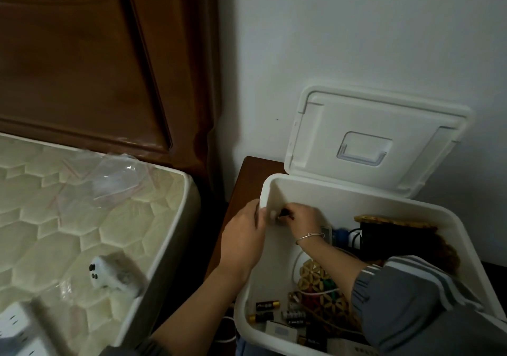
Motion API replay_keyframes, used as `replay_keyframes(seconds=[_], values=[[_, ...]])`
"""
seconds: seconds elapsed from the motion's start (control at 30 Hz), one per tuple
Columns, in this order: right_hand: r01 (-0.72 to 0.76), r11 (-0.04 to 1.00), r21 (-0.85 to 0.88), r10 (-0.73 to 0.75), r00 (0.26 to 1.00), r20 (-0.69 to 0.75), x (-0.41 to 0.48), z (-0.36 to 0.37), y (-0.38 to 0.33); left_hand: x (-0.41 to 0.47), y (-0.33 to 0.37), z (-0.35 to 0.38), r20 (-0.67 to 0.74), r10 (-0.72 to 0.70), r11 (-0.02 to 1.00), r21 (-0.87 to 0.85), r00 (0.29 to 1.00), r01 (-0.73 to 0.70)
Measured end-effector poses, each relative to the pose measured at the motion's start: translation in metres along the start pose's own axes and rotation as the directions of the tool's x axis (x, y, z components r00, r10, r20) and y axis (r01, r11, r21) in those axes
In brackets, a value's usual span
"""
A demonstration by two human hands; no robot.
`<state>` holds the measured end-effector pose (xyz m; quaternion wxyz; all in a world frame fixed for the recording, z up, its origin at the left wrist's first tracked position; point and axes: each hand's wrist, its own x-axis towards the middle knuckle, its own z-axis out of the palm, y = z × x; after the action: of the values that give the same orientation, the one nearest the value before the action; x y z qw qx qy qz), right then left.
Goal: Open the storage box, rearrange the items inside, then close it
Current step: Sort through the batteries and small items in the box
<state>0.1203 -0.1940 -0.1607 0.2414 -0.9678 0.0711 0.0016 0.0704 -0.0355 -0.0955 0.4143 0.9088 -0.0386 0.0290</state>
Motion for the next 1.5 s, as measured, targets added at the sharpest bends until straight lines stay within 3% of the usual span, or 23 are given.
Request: replay_keyframes(seconds=[0.17,0.3,0.5,0.63,0.73,0.83,0.93,1.03,1.17,1.5], values=[[0.009,1.0,0.021,-0.009,0.999,-0.032,-0.005,0.002,-0.001,0.0,0.0,-0.001,-0.006,-0.003,1.0,-0.012,1.0,0.003],[0.026,0.99,0.136,-0.015,0.996,-0.086,-0.02,-0.015,0.001,-0.001,-0.007,-0.001,-0.001,-0.018,1.0,-0.008,1.0,0.018],[0.056,0.986,0.158,-0.03,0.986,-0.164,-0.076,-0.114,0.038,-0.003,-0.001,-0.009,-0.033,0.022,1.0,-0.005,0.999,-0.022],[-0.1,0.995,0.006,0.098,0.951,-0.294,-0.143,-0.19,0.1,-0.009,0.004,-0.018,-0.022,0.029,1.0,0.006,0.999,-0.029],[-0.325,0.943,0.069,0.329,0.884,-0.332,-0.188,-0.224,0.15,-0.026,0.0,-0.025,0.049,-0.024,0.995,-0.1,0.999,0.028],[-0.449,0.852,0.27,0.506,0.838,-0.203,-0.217,-0.22,0.173,-0.053,-0.001,-0.023,0.138,0.0,0.985,-0.169,0.99,0.023],[-0.407,0.83,0.381,0.474,0.875,-0.1,-0.231,-0.198,0.173,-0.067,-0.002,-0.019,0.193,-0.062,0.971,-0.214,0.979,0.104],[-0.337,0.872,0.356,0.413,0.895,-0.166,-0.235,-0.182,0.166,-0.065,-0.003,-0.017,0.202,-0.142,0.954,-0.234,0.969,0.189],[-0.334,0.86,0.387,0.449,0.854,-0.262,-0.235,-0.174,0.163,-0.063,0.001,-0.012,0.191,-0.191,0.949,-0.215,0.963,0.23],[-0.404,0.839,0.365,0.52,0.794,-0.316,-0.222,-0.198,0.199,-0.045,0.045,0.026,0.234,-0.114,0.974,-0.164,0.966,0.154]])
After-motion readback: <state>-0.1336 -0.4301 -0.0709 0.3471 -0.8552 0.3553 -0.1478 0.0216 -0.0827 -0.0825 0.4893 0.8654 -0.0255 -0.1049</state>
